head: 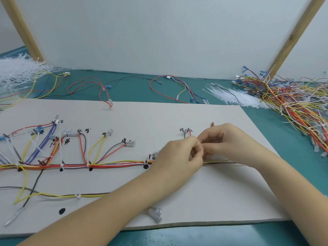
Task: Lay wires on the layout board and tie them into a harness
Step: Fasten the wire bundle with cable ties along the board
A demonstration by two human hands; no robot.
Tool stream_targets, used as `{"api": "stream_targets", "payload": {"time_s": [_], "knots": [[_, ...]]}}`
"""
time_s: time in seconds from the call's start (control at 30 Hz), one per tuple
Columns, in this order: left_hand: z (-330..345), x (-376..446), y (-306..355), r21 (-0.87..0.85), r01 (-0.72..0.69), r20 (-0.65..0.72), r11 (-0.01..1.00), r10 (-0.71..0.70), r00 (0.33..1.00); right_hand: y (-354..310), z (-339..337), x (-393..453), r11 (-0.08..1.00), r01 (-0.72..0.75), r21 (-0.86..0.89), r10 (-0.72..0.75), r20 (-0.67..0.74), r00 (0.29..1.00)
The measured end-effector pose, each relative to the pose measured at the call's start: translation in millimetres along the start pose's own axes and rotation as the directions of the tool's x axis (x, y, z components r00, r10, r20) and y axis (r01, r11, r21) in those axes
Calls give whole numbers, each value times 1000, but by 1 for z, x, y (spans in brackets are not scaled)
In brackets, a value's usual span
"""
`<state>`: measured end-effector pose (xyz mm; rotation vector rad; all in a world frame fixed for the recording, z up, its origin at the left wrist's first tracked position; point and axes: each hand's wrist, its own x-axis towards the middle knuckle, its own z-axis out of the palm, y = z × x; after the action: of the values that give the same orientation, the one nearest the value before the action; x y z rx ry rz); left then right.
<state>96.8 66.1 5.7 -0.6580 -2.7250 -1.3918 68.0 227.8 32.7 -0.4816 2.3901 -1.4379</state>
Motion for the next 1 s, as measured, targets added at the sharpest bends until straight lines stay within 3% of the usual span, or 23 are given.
{"api": "stream_targets", "payload": {"time_s": [0.1, 0.23, 0.6, 1.0], "knots": [[0, 3, -2, -209, 114, -6, 971, -118, 993, 1, -3, 0, 999, -2, -36, 2, 6, 1000], [0, 3, -2, -303, 138, -10, 943, -148, 989, -1, -4, -1, 997, -6, -71, 8, 18, 1000], [-1, 4, -3, -312, 128, -10, 941, -138, 990, -4, -2, -2, 972, 4, -233, -5, -4, 1000], [-1, 5, -4, -333, 137, -3, 933, -147, 989, -5, -2, -2, 976, -4, -217, 2, -8, 1000]]}}
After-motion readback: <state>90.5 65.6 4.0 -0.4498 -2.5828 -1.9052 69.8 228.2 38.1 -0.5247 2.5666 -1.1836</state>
